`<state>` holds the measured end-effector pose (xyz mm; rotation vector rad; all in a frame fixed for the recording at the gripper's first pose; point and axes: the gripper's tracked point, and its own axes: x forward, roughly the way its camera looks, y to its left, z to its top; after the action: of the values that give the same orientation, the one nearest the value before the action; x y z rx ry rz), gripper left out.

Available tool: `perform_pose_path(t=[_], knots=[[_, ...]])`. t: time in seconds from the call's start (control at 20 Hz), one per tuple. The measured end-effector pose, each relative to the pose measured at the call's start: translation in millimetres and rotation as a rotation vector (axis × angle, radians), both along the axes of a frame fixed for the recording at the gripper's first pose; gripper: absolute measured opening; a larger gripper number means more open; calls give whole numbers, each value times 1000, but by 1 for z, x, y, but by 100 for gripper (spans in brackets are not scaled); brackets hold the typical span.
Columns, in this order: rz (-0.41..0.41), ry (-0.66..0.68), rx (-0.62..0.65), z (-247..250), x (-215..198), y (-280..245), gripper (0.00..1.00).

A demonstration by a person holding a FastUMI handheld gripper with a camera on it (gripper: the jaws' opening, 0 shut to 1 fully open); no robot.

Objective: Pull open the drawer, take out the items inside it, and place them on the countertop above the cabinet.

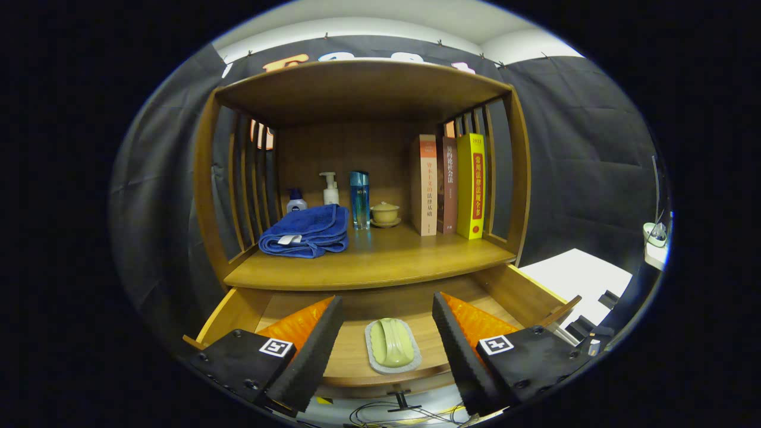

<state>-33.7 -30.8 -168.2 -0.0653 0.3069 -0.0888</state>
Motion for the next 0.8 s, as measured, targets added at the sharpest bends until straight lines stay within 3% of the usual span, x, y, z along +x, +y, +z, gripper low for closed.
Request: perform_pose_path(t=[0.2,0.45,0.8], knots=[[-40,134,5,-36,17,-13,99],[-19,265,-22,-73,30,-11,99],[-42,426,0,-120,34,-17,76]])
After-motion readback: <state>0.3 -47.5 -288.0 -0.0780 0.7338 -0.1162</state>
